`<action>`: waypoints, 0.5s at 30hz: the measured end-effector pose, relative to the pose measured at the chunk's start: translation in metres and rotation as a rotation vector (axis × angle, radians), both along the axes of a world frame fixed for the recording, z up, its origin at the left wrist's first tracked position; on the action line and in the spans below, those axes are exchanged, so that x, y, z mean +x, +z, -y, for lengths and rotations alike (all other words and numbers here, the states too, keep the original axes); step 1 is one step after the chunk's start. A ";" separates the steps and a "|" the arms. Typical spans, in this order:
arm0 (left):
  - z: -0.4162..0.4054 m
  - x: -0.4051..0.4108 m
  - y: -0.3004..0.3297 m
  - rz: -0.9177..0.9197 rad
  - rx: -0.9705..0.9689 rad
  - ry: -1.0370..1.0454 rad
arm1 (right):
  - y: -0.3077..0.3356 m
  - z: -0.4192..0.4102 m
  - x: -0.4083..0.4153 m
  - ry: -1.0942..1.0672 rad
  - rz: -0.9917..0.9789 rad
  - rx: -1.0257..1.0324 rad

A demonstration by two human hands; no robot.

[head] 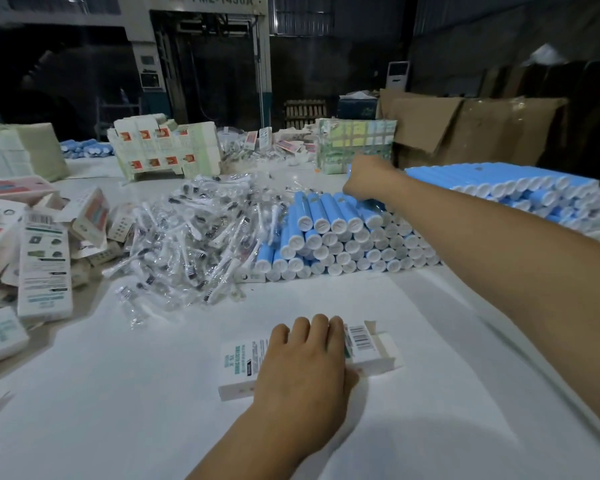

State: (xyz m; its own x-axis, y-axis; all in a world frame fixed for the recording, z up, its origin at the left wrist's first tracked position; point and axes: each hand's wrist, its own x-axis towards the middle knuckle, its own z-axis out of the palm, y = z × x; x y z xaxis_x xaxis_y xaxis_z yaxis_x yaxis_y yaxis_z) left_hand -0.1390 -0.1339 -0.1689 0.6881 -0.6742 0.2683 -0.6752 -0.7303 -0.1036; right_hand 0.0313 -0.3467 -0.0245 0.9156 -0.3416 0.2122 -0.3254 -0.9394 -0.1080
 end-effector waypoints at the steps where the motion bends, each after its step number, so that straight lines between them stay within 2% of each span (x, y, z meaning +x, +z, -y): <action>1: 0.000 0.000 -0.001 -0.009 0.003 -0.002 | 0.003 0.003 -0.010 0.010 0.088 0.098; 5: 0.001 0.000 0.001 0.003 -0.006 0.031 | 0.009 0.009 -0.075 0.119 0.413 0.600; 9: 0.002 -0.001 0.006 0.026 -0.091 0.069 | -0.030 0.019 -0.147 0.156 0.695 1.077; 12: 0.002 0.001 0.008 0.043 -0.140 0.120 | -0.078 0.014 -0.181 0.089 0.832 1.244; 15: 0.003 -0.002 0.009 0.032 -0.127 0.160 | -0.114 0.002 -0.193 0.003 0.833 1.384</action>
